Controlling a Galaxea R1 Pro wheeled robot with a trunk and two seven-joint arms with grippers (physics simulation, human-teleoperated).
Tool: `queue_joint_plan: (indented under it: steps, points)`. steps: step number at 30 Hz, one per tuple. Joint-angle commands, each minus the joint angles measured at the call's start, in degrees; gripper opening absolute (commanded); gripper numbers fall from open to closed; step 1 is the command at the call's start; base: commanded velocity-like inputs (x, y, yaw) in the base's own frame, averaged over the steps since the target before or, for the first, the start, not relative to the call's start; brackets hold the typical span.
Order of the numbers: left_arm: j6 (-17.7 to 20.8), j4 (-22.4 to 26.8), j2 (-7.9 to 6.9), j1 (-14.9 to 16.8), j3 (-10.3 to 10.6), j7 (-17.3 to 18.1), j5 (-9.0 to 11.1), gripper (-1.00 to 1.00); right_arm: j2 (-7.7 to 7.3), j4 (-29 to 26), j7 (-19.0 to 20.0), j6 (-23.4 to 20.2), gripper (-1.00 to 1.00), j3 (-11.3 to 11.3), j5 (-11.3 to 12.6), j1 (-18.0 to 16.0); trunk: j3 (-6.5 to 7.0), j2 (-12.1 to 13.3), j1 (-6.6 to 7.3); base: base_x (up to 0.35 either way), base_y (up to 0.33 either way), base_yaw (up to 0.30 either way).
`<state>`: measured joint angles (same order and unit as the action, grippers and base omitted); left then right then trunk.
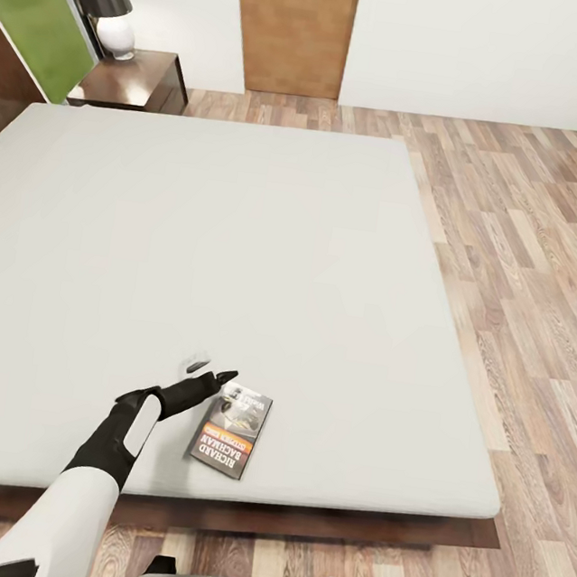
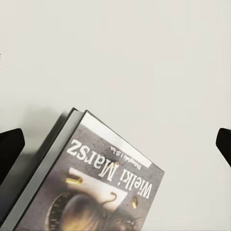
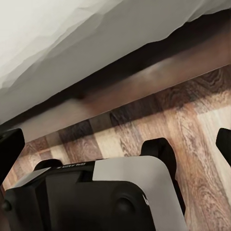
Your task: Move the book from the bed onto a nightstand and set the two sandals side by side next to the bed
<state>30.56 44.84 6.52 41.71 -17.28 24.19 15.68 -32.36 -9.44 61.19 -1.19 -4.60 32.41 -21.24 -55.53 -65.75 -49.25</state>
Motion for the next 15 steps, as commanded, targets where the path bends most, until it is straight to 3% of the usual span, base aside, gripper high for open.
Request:
queue_joint_plan:
  steps: [1,15]
  points:
    - [0.5,0.0,0.07,0.0,-0.3,0.2,0.2,1.00,0.00,0.0,0.2,-0.1,1.00,-0.5,-0.3,0.0,-0.03,0.0,0.00,0.000,0.000,0.000]
    - [0.5,0.0,0.07,0.0,-0.3,0.2,0.3,1.00,0.00,0.0,0.2,-0.1,1.00,-0.5,-0.3,0.0,-2.00,-4.4,-2.42,0.000,0.000,0.000]
